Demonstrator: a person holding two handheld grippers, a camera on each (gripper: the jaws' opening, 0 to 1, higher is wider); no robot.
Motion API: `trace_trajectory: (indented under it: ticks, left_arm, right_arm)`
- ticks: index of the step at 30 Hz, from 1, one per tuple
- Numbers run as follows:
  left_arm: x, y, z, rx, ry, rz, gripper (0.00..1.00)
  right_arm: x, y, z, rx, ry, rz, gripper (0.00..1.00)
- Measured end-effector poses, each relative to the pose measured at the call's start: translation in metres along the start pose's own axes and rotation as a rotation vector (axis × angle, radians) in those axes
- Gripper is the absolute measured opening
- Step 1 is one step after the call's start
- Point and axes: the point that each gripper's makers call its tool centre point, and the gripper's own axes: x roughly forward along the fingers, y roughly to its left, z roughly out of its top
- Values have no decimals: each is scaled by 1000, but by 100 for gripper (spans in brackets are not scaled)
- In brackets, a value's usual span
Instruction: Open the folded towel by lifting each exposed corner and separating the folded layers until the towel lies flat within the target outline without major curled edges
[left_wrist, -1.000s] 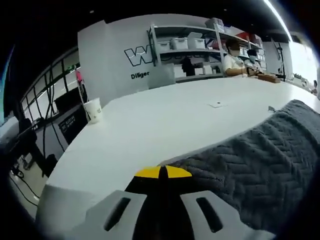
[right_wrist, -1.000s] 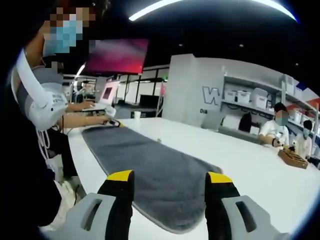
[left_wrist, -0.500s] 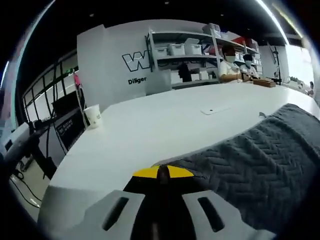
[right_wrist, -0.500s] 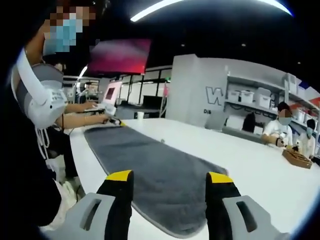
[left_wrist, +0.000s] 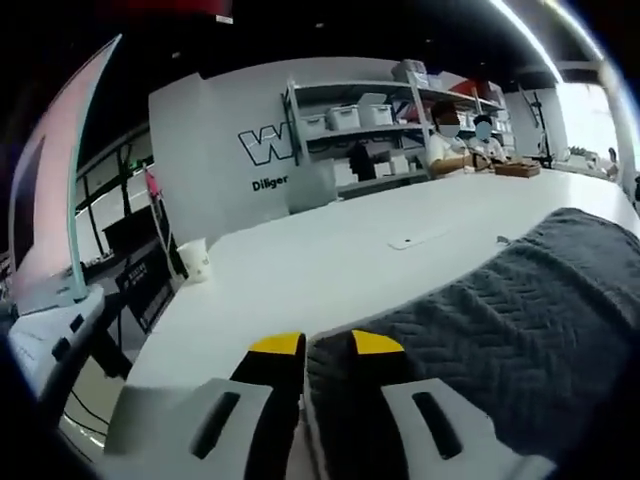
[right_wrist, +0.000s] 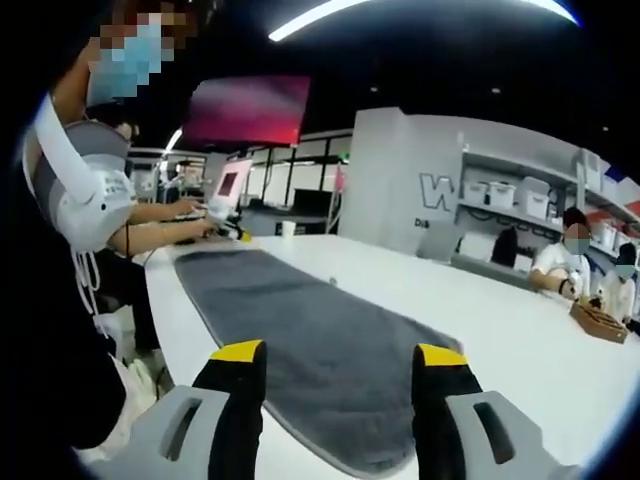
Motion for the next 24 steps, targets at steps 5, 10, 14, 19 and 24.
trace_trajectory:
  ticks: [5, 10, 14, 19, 24]
  left_arm:
    - [-17, -4, 11, -16, -63, 7, 24]
    - [-34, -8, 16, -8, -88, 16, 26]
    - [-51, -8, 26, -25, -137, 34, 30]
    - [-63, -18, 29, -42, -153, -15, 33]
    - [-78, -26, 37, -82, -193, -39, 36]
  right_arm:
    - [1, 3, 2, -5, -6, 4, 58]
    - [3, 5, 4, -7, -8, 9, 58]
    - [4, 5, 5, -11, -9, 13, 58]
    - [6, 7, 6, -12, -14, 13, 58]
    - [5, 7, 4, -10, -8, 9, 58]
